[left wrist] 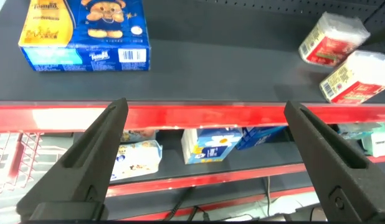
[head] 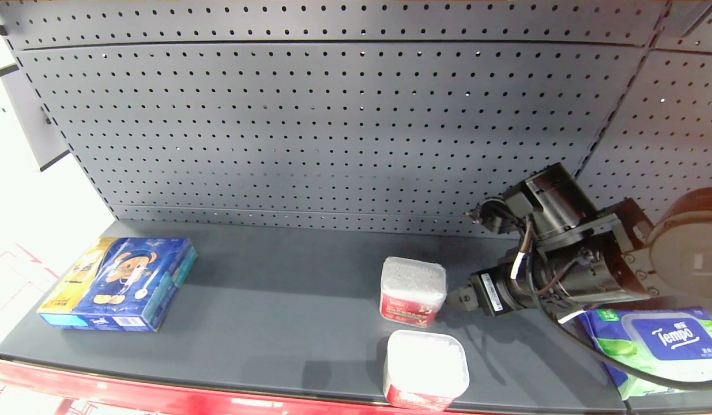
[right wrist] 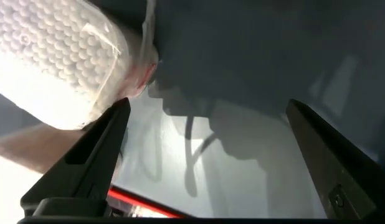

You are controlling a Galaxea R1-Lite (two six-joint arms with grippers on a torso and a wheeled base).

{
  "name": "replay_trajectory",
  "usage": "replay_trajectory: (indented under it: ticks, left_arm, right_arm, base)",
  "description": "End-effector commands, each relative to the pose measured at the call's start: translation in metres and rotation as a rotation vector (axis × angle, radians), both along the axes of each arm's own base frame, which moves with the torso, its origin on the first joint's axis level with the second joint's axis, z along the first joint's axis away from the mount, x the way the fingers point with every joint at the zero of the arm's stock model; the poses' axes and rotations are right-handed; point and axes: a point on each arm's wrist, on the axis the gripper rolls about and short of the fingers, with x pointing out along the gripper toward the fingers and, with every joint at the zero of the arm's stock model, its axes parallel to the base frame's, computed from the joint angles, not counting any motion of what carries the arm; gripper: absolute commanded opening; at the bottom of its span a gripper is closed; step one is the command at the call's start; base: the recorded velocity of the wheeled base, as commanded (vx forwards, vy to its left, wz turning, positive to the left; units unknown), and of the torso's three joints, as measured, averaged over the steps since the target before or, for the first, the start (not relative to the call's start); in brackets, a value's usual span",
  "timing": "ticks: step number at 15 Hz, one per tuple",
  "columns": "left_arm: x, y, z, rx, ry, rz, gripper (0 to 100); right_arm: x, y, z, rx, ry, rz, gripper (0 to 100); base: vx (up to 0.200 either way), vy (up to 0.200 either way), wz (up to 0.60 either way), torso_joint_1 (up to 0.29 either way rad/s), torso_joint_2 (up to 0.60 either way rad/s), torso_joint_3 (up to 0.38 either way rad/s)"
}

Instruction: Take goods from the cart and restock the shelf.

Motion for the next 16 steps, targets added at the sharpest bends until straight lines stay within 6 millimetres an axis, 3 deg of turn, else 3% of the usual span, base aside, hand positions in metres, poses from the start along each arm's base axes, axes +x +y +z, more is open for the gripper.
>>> replay_trajectory:
  ticks: [1,11,13,16]
  left_arm:
    - [-0.002,0.001,-0.002,-0.003,-0.006,0.0,100]
    - [-0.004,0.001,-0.003,-0.004,-0.009,0.0,100]
    - [-0.004,0.002,-0.003,-0.005,-0.012,0.0,100]
    - [-0.004,0.002,-0.003,-0.005,-0.012,0.0,100]
  right_arm:
    - [0.005,0.003,-0.002,-0.007,0.001,-0.002,100]
    - [0.016,0.012,0.001,0.003,-0.02,-0.002,100]
    - [0.011,0.007,0.001,-0.015,-0.021,-0.016,100]
    - [-0.014,-0.008,0.006,-0.024,-0.025,-0.017,100]
  base:
    - [0.0,0.0,0.0,0.0,0.0,0.0]
    - [0.0,0.0,0.0,0.0,0.0,0.0]
    - [0.0,0.0,0.0,0.0,0.0,0.0]
    - [0.0,0.0,0.0,0.0,0.0,0.0]
